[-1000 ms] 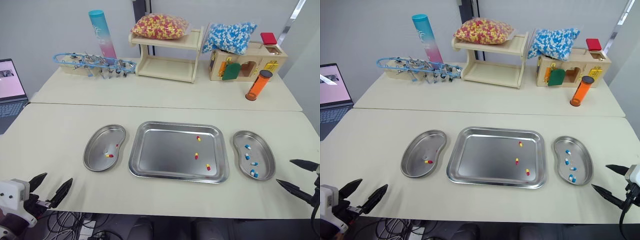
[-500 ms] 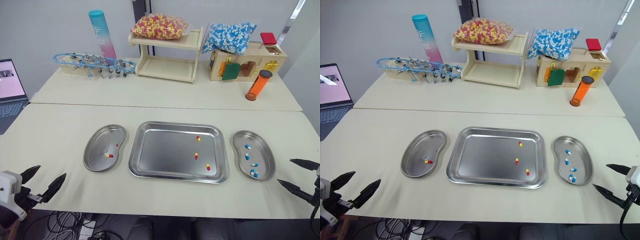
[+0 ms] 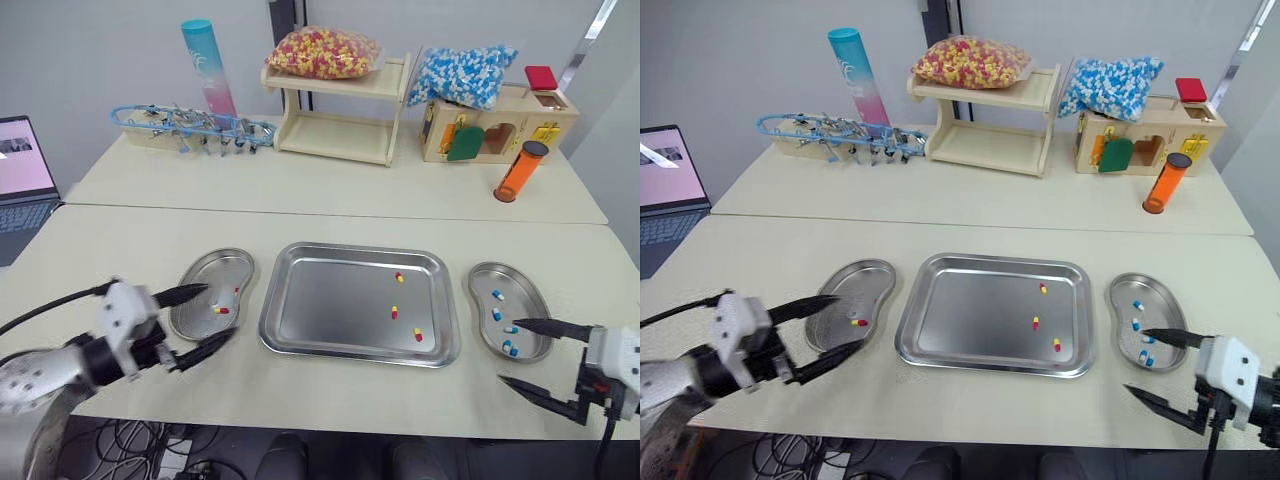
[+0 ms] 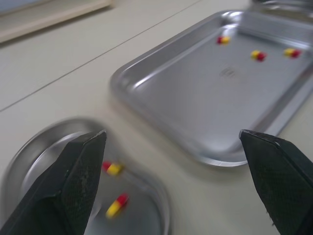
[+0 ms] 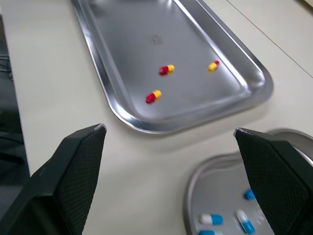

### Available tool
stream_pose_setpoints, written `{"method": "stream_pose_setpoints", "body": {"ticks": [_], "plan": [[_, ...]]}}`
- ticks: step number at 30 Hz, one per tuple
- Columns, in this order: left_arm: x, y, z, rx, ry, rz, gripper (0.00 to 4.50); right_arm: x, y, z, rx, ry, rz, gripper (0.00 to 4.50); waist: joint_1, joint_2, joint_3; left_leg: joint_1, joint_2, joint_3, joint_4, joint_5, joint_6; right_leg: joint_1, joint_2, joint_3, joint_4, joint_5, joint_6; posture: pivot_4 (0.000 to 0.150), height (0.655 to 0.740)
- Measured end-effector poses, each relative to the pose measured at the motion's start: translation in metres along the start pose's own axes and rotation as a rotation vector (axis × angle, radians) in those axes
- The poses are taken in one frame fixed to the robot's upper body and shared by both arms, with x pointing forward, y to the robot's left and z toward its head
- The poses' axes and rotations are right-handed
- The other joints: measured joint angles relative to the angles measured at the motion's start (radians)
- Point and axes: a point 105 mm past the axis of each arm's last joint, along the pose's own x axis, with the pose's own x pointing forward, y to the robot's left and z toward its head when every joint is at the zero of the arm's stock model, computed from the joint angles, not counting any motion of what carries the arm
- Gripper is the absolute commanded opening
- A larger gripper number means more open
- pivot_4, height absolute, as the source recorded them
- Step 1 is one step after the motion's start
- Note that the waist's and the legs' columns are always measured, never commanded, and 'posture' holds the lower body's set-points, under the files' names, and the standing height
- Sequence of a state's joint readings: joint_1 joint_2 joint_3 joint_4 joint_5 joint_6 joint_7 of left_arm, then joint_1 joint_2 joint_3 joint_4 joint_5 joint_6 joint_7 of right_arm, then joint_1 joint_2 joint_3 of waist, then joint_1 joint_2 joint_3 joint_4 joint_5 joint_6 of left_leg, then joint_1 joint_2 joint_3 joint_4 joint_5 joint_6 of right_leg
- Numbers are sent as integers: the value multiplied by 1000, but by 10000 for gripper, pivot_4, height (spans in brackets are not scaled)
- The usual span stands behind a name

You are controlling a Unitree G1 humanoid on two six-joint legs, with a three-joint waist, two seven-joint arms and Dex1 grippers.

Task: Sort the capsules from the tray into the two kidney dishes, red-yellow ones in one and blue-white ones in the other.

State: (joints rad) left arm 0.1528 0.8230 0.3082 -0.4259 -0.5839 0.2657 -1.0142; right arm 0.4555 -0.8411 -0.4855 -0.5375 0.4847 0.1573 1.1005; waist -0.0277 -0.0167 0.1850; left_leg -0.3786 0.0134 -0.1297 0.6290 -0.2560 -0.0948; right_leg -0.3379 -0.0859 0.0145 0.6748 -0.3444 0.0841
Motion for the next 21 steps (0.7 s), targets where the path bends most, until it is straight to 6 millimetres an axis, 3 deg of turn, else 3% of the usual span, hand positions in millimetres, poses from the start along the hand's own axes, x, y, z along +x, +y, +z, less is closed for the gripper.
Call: {"method": "stream_pose_setpoints", "body": {"ticks": [8, 16, 19, 21], "plan": [[40, -8, 19, 23, -34, -173, 45000, 13, 2, 19, 24, -24, -19, 44433, -2, 1, 1, 0, 0, 0, 0, 0, 0, -1, 0, 0, 0, 0, 0, 1500, 7400], [59, -14, 16, -39, -84, -156, 45000, 9, 3, 4, 83, -14, -62, 44433, -2, 1, 1, 0, 0, 0, 0, 0, 0, -1, 0, 0, 1, 0, 0, 1500, 7400], [63, -17, 15, -62, -103, -147, 39261, 7, 3, -1, 85, -17, -78, 45000, -3, 1, 1, 0, 0, 0, 0, 0, 0, -1, 0, 0, 1, 0, 0, 1500, 7400], [64, -21, 14, -76, -107, -140, 39261, 7, 4, -2, 81, -17, -76, 45000, -3, 1, 1, 0, 0, 0, 0, 0, 0, -1, 0, 0, 1, 0, 0, 1500, 7400]]}}
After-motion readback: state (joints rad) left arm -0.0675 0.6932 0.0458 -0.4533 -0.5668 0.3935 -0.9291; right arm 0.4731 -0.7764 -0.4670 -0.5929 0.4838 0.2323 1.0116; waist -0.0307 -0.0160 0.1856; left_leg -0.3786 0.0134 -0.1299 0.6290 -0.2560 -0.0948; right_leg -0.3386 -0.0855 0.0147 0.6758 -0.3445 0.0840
